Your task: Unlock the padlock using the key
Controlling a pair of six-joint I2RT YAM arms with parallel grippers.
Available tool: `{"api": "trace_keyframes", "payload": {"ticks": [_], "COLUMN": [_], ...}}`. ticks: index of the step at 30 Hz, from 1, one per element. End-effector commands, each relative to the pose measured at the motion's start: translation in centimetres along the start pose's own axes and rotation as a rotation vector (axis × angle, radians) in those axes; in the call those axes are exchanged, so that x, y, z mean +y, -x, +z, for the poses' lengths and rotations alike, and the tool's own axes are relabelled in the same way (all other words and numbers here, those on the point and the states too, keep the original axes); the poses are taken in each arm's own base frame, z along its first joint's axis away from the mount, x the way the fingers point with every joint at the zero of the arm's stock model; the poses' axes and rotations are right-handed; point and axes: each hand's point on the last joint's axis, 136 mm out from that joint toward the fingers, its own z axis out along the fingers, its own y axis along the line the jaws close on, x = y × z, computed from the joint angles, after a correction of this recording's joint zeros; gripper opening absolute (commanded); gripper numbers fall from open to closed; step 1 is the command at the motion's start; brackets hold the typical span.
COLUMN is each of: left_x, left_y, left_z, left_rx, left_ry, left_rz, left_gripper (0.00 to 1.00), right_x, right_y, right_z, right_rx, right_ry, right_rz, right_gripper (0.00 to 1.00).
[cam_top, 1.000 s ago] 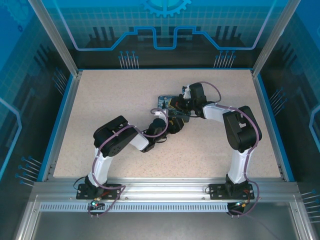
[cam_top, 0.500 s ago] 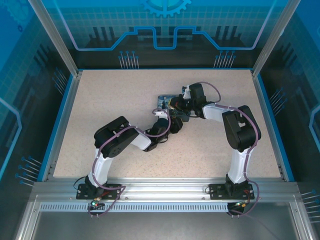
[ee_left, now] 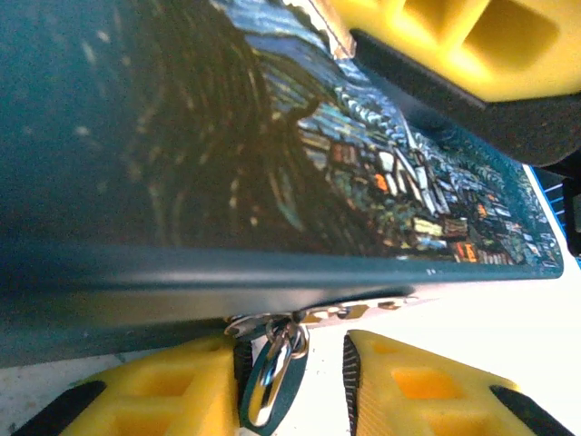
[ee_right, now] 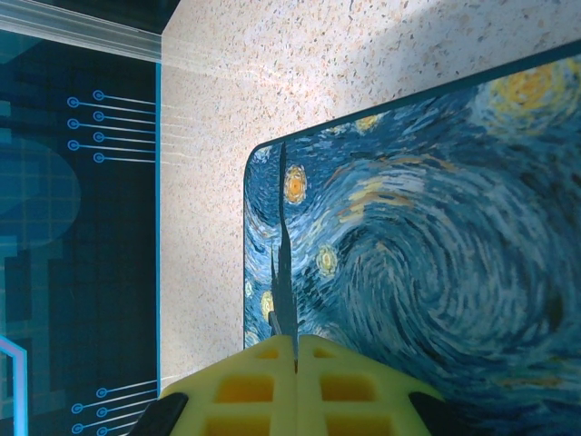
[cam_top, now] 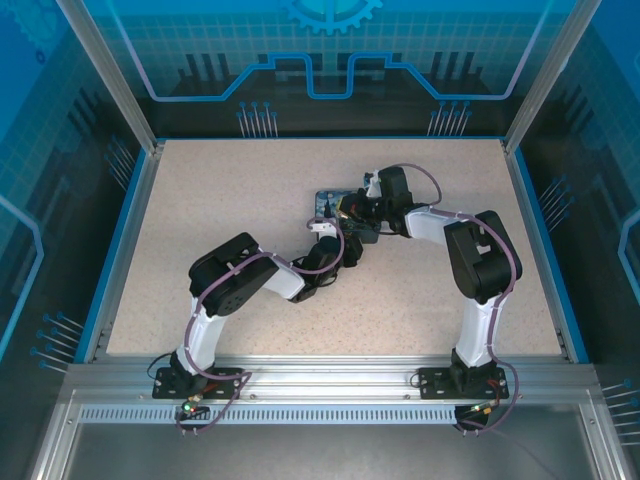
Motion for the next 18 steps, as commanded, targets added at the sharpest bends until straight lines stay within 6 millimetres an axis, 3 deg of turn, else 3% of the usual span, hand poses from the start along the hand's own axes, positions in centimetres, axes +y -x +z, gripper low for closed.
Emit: {"api": "trace_keyframes", "payload": {"ticks": [1,12,16,18], "left_x": [4.8,4.6,4.4,4.2], "left_y": [-2.8,-2.4,-2.1,-2.0], "left_z": [0.0,0.0,-0.4,-0.8], "left_rx": [0.081,0.074,0.072,0.076], "left_ry": [0.163,0.149,0.133,0.12], "left_rz": [0.061,0.065,0.048,0.034], "left_gripper": [0.33,0.09,0.0,0.0], "right_x": [-1.1,-0.1,1.0,1.9], "right_y": [-0.7,-0.1,0.6,1.0], "right_z": [0.6,0.0,-0.7,-1.3], "right_rx": [0.031,0.021,0.007,-0.005], "right_ry": [-0.014,0.003,0.023,0.04], "right_rz": [0.023,0.011,0.004,-0.003], "right_gripper": [0.0,0.0,0.0,0.0]}}
